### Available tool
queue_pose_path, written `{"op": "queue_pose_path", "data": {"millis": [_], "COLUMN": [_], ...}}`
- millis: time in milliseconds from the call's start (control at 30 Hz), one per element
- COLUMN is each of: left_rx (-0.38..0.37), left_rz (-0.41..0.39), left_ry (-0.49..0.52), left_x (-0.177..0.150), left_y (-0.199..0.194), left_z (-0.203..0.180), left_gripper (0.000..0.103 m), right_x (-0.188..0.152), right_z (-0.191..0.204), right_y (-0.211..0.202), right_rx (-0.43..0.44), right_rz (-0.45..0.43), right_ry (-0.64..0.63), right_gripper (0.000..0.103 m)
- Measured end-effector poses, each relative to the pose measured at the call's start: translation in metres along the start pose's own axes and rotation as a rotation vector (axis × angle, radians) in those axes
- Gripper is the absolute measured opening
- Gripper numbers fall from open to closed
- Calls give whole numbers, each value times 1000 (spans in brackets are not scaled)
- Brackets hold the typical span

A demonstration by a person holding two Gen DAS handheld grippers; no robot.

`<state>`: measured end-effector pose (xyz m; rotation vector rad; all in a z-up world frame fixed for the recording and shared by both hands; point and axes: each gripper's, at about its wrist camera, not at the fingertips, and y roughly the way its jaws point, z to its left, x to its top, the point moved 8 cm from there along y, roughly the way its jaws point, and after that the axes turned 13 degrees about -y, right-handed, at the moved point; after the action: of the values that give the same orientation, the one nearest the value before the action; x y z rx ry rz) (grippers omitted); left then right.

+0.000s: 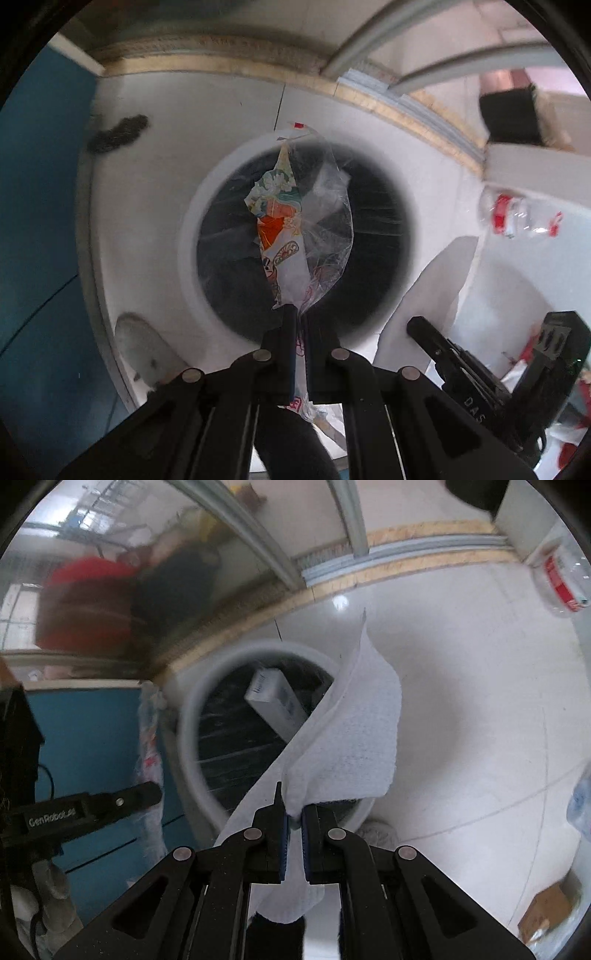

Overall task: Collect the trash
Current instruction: 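Carry wrapper and tissue over the bin and open both tools to drop them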

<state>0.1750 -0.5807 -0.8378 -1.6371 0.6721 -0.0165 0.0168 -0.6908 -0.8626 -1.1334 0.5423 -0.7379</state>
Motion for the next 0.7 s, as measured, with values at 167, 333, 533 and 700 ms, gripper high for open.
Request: {"op": "queue_pose_path", "data": {"millis": [167,333,533,700], "left_rx": [34,46,86,153], "left_rz": [18,-46,-159,-276], "left_ry": [2,3,26,68], "left_x": [6,9,12,3], "left_y": [29,15,-13,-42], "left_z": [4,10,17,23], "left_gripper": [6,75,100,101], "right_x": [-1,-6,-4,-6], "right_z": [1,1,2,9], "right_y": [50,53,28,4], "right_rx": [-20,-21,-61,-130], "right_rz": [47,55,25,13], "right_ry": [-37,-53,-76,-127], "right_gripper": [8,52,83,103]}}
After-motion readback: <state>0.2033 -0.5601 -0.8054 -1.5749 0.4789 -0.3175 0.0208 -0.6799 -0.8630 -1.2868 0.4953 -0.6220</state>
